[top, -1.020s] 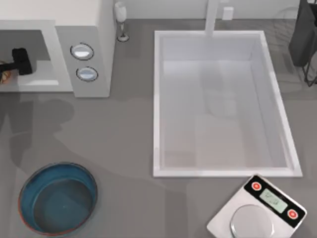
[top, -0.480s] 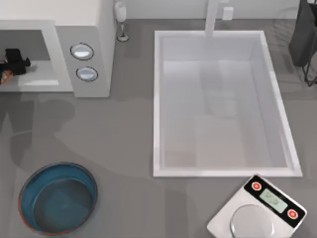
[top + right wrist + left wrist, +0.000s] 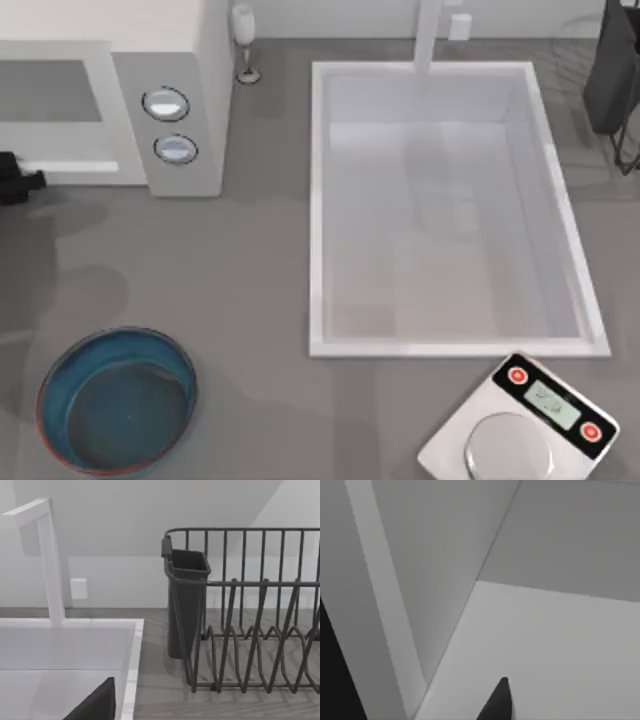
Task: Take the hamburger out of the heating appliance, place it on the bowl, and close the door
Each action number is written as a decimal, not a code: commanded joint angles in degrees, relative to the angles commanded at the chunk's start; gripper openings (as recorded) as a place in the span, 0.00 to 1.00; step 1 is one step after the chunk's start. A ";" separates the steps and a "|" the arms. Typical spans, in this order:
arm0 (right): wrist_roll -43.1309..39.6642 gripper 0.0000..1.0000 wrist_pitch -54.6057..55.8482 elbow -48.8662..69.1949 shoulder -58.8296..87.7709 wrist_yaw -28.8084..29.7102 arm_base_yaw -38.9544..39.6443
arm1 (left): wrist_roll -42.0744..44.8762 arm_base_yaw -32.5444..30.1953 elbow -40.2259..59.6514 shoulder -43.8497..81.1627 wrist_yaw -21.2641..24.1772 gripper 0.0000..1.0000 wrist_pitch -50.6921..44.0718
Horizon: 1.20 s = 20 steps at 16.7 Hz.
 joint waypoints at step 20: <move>0.00 1.00 0.00 0.00 0.00 0.00 0.00 | 1.66 4.91 -28.21 -16.71 4.67 0.00 11.87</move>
